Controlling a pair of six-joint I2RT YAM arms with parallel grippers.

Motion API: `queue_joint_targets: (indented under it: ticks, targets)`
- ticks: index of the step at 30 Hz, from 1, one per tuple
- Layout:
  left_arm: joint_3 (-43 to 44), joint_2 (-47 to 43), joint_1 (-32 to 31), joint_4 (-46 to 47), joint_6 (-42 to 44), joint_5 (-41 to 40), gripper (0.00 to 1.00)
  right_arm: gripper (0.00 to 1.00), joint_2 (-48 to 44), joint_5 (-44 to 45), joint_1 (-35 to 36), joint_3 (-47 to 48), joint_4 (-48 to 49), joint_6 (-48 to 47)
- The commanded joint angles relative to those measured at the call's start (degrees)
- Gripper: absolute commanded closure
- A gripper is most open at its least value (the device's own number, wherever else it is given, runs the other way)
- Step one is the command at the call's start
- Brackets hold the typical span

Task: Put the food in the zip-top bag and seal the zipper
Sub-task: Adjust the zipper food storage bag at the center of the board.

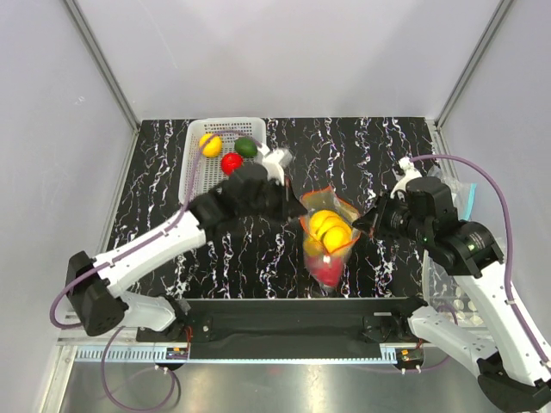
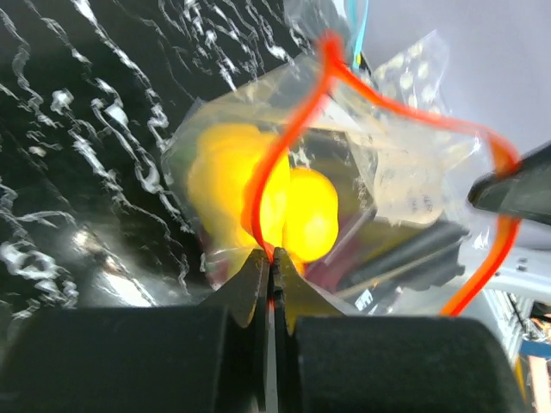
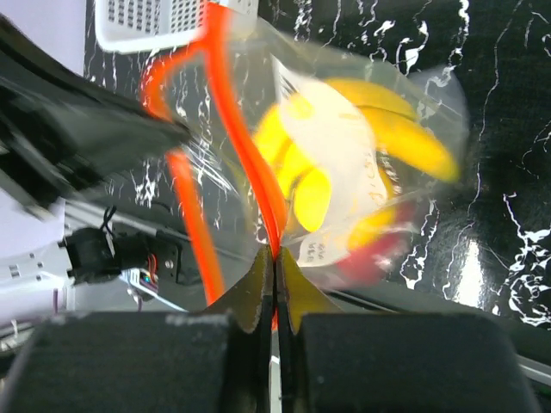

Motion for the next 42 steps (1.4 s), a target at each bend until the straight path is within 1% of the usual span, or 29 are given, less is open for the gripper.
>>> queue_joint_targets:
  ticks: [1,2,3,4,5,6,8,9,10,11,14,16,18,20,23,24,25,26,27,30,31,33,34,36,39,40,42]
  targets:
    - [11.11,1.76,6.09,-8.78,8.13,14.71,1.00,1.00,1.90,3.82,0.07,-0.17,4.60,4.35]
    - [14.27,2.81,6.45,-14.90,9.55,15.25,1.00,1.00,2.43,4.10,0.16,-0.26,5.30,6.36]
    - [20.65,5.26,6.80,-17.83,10.87,15.95,1.00,1.00,2.87,4.01,0.16,-0.34,6.27,7.25]
    - [24.11,6.68,6.72,-20.73,13.50,17.00,1.00,1.00,4.01,4.01,0.25,-0.35,8.02,8.21]
    - [27.36,8.17,6.80,-25.46,14.31,17.54,1.00,1.00,4.46,4.10,0.34,-0.17,8.99,10.05]
    - [32.97,10.97,6.81,-27.77,14.84,18.06,1.00,1.00,4.90,4.10,0.95,0.18,9.79,10.68]
    - [38.35,13.45,6.80,-32.86,16.51,19.03,1.00,1.00,6.91,5.59,1.65,1.06,10.85,12.26]
    - [38.64,14.59,6.72,-33.33,16.95,19.73,1.00,1.00,7.62,6.20,2.79,1.32,10.94,12.53]
    - [38.30,14.77,6.72,-33.42,17.12,20.17,1.00,1.00,8.84,7.17,3.32,1.50,11.20,12.88]
    - [36.21,14.52,6.80,-32.46,17.13,20.53,1.00,1.00,9.55,7.52,3.93,1.59,11.46,13.32]
    - [31.19,12.41,6.72,-27.73,16.34,22.81,1.00,0.99,10.79,7.44,4.99,1.15,14.62,14.28]
    - [27.23,11.44,6.63,-26.22,15.99,23.52,1.00,0.94,11.75,6.04,4.99,1.32,16.38,14.29]
    - [24.95,11.26,6.63,-25.25,15.98,23.34,1.00,0.92,12.11,4.55,5.00,1.50,17.09,13.94]
    - [23.62,11.09,6.63,-23.33,15.55,24.22,1.00,0.91,12.37,2.96,5.00,1.15,17.53,13.24]
    - [22.56,11.17,6.72,-22.00,14.84,22.91,0.99,0.90,10.97,1.91,5.08,-1.48,18.14,12.53]
    - [22.82,11.35,6.89,-21.91,14.84,22.73,0.99,0.89,10.27,1.55,5.00,-2.18,18.58,12.27]
    - [23.00,11.52,6.81,-21.91,14.93,22.55,0.98,0.84,8.87,0.42,5.00,-2.80,19.63,11.14]
    - [23.79,11.61,6.89,-22.43,15.02,22.47,0.98,0.67,8.16,-0.72,5.08,-3.50,19.99,10.08]
    - [24.05,11.87,6.89,-22.69,15.19,22.46,0.98,0.61,7.54,-1.52,5.00,-3.68,19.99,9.37]
    - [24.23,11.53,7.07,-22.87,15.54,22.64,0.98,0.48,5.43,-1.70,5.00,-2.73,17.19,6.65]
    - [24.23,11.44,7.16,-22.87,15.63,22.64,0.98,0.46,4.82,-1.61,5.00,-2.28,14.83,4.38]
    - [23.80,11.26,7.33,-22.79,15.63,22.81,0.98,0.40,4.29,-1.61,5.00,-1.40,12.36,2.70]
    - [23.71,11.17,7.42,-22.52,15.72,22.90,0.98,0.40,3.68,-2.83,5.00,-1.14,10.25,0.60]
    - [22.83,10.74,8.03,-21.82,15.46,22.82,0.98,0.38,2.88,-5.03,5.08,-1.40,9.10,-0.91]
    - [21.77,10.21,9.78,-20.33,14.84,23.25,0.98,0.36,0.51,-11.87,5.00,-2.98,8.91,-3.37]
    - [21.77,10.21,10.40,-19.98,14.93,23.78,0.98,0.35,-0.54,-16.59,5.00,-3.76,10.48,-3.55]
    - [22.65,10.82,12.77,-20.58,15.80,24.31,0.98,0.34,-0.99,-18.74,5.00,-5.26,11.20,-3.55]
